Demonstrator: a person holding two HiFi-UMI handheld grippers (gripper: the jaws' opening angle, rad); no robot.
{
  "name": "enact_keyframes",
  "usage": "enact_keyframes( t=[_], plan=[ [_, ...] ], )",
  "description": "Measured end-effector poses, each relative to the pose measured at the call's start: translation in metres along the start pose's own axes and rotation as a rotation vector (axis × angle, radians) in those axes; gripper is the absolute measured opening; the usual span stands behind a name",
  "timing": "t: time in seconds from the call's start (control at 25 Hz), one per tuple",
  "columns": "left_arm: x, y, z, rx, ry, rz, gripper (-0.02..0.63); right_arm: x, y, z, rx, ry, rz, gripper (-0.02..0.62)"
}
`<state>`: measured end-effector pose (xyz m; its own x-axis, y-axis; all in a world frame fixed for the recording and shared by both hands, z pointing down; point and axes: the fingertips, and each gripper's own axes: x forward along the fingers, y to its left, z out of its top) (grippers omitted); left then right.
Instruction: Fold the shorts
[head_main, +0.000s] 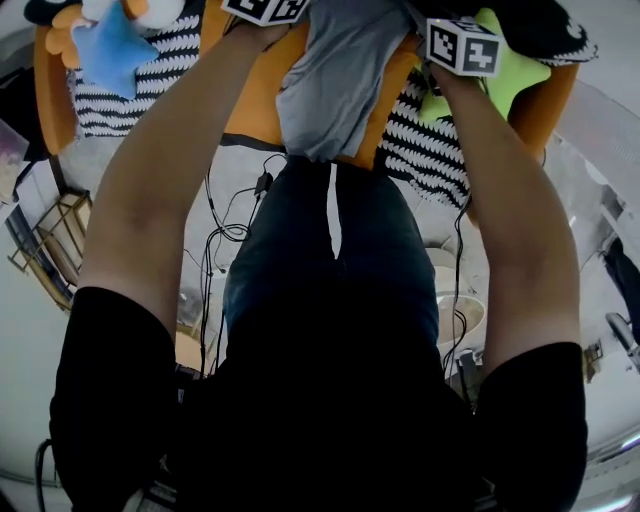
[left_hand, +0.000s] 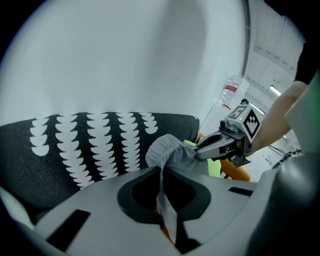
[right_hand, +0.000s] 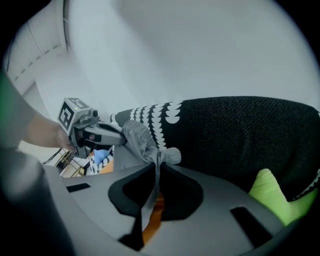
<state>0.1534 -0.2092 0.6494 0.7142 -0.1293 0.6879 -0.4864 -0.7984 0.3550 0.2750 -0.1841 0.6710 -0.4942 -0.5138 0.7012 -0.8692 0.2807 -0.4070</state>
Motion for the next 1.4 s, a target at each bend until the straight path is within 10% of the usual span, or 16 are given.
enact_keyframes(
  t=[1.4],
  plan=[
    [-0.108, -0.139, -0.217, 0.272, 0.138, -0.065, 0.023, -0.075, 0.18, -0.229, -0.315, 0.182, 0.043, 0.031]
  ],
)
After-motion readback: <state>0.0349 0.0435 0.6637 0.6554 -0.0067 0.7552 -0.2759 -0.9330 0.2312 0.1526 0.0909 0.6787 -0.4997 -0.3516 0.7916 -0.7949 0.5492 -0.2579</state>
